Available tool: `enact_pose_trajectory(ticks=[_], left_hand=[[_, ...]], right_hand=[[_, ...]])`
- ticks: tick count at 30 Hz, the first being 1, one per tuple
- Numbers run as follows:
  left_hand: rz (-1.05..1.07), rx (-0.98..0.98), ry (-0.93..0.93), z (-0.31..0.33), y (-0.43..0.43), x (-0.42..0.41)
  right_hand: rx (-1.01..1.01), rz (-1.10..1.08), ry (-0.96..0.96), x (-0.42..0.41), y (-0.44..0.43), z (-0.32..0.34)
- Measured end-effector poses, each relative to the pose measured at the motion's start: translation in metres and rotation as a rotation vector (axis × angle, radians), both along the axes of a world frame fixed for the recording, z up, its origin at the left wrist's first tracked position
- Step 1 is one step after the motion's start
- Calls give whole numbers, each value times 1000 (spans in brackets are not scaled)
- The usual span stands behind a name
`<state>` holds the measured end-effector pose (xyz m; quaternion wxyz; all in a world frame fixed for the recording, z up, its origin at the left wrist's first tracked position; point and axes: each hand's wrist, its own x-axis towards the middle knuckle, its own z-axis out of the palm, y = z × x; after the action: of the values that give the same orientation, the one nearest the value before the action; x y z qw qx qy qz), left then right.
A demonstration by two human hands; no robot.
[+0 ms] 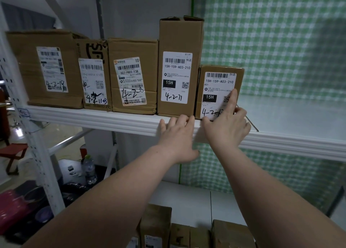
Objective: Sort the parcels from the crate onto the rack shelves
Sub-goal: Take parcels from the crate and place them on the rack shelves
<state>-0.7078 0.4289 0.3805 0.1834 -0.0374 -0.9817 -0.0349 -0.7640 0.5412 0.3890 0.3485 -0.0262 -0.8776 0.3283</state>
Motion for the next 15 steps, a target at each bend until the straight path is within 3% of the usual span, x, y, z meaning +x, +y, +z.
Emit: enact_pose_trajectory(ticks=[8,15], left_hand=[[-16,2,-29,0,-4,4],[-58,197,4,-18,-19,55]], right_hand=[[-63,96,48,4,7,-4],[-90,197,129,56,1,-25]])
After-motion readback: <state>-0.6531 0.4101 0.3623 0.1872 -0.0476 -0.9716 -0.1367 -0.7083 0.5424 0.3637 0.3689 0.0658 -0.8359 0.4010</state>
